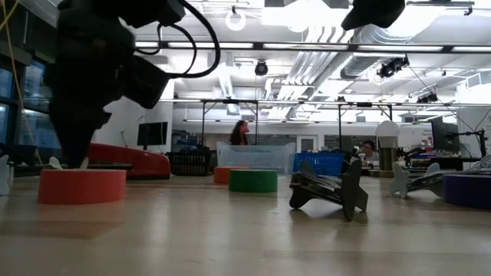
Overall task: Pick and place Stapler, Stapler remover, tape
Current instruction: Put the red tape into the black bin
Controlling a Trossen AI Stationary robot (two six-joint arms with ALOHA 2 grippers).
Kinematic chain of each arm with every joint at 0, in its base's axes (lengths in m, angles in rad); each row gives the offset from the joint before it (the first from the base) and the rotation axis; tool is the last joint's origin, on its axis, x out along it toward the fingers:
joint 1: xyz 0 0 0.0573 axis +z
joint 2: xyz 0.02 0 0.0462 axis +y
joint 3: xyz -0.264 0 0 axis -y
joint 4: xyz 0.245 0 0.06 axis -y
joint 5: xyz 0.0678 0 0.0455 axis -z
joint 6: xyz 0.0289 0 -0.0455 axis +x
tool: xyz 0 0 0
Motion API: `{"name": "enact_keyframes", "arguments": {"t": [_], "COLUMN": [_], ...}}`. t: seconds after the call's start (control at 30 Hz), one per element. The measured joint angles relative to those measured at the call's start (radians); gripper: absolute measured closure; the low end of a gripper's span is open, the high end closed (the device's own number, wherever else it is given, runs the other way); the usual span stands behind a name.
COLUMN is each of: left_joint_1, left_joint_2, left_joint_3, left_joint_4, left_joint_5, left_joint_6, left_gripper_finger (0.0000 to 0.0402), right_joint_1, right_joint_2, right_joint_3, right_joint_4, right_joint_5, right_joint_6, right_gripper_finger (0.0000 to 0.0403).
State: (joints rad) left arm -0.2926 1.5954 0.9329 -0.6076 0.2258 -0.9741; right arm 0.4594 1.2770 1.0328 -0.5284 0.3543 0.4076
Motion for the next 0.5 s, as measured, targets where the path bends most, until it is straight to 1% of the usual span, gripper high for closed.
{"name": "enact_keyframes", "arguments": {"t": [0.23, 0.5], "left_joint_1": [-0.017, -0.016], "left_joint_2": [0.042, 0.043], "left_joint_3": [0.001, 0.001], "left_joint_4": [0.021, 0.014], "left_joint_5": [-0.071, -0.132], "left_joint_6": [-0.004, -0.004], "left_gripper_finger": [0.0275, 0.0275], "right_joint_1": [0.003, 0.003], "right_joint_2": [0.000, 0.000], "right_joint_3": [0.000, 0.000], "right_joint_4": [0.010, 0.018], "right_joint_5": [-0.023, -0.039], "right_joint_6": [-0.004, 0.003], "right_gripper_finger": [0.0183, 0.0183]}}
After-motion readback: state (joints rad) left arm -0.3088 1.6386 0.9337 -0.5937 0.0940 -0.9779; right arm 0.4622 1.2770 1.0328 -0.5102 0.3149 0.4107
